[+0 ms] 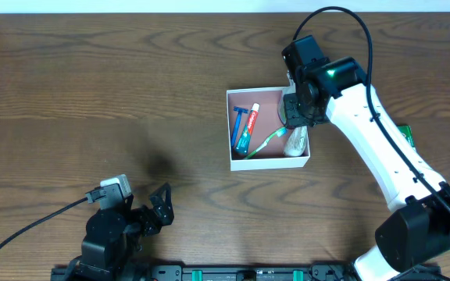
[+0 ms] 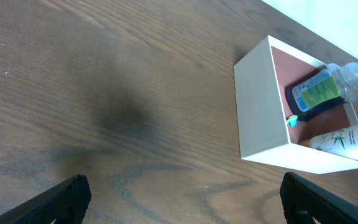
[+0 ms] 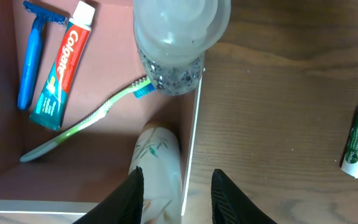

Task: Pack container
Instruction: 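Open the right gripper and release the tube beside the bottle, then raise the right gripper and move it over the green Dettol soap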

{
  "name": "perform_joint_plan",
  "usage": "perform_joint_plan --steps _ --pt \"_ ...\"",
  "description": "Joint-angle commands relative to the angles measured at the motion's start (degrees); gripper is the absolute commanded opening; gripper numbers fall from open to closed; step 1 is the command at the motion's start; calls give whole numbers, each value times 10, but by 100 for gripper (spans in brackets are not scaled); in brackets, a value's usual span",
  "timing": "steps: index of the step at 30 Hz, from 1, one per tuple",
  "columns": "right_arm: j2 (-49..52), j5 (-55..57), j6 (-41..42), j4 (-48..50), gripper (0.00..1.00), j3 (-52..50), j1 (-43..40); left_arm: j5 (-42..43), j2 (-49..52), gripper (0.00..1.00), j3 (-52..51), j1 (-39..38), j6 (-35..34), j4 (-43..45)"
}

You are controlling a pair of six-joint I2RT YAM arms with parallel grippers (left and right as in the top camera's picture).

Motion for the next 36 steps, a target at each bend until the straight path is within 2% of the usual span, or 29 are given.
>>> perform_joint_plan --steps 1,14,22,26,28,29,36 --pt "6 9 4 2 34 -2 6 -3 -3 98 2 3 1 0" --pt "6 29 4 14 35 6 5 -3 -3 98 2 3 1 0" --pt "6 31 -7 -27 42 132 -14 -3 -3 98 2 2 1 0" --pt "6 40 -17 -67 57 227 -41 -3 -3 98 2 3 1 0" --pt "6 48 -18 -89 89 268 -61 -3 -3 98 2 2 1 0" --pt "6 53 -18 -105 99 289 -77 -3 -3 98 2 2 1 0" --pt "7 55 6 -197 99 303 -212 -3 -3 98 2 3 1 0"
